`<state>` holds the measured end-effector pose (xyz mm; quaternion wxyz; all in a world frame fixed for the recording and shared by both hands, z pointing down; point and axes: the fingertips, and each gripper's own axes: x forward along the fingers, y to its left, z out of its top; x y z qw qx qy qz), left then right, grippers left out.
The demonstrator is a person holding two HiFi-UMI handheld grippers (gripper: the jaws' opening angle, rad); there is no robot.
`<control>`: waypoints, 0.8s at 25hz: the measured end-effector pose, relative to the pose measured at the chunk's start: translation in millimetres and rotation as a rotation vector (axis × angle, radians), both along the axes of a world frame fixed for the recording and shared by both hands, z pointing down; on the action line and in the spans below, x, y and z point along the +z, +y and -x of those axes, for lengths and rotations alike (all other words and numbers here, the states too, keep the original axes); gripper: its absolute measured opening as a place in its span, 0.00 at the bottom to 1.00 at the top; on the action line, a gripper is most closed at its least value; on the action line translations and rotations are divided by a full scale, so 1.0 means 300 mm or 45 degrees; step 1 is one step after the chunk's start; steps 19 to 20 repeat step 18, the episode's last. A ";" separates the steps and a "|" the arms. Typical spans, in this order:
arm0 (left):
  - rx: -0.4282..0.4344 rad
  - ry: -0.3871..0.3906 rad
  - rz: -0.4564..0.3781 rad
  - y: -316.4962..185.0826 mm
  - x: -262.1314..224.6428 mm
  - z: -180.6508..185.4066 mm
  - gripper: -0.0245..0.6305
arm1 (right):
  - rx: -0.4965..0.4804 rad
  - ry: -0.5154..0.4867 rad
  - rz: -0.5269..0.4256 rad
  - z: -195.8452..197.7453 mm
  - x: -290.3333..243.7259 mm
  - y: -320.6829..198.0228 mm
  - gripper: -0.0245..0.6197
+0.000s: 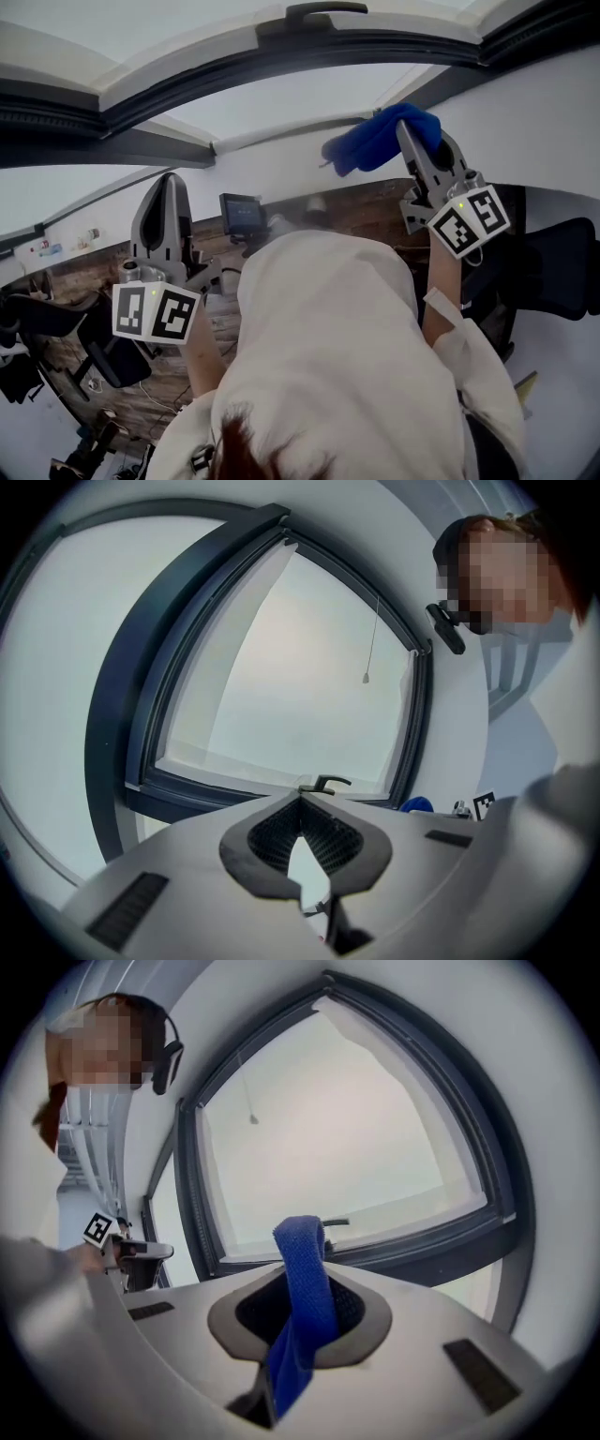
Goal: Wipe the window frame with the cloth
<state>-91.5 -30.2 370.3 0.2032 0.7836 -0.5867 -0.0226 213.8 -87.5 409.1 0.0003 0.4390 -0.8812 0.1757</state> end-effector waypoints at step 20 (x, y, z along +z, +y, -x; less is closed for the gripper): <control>0.363 -0.052 -0.009 0.137 -0.023 0.242 0.05 | 0.168 0.249 -0.004 0.451 -0.082 0.480 0.11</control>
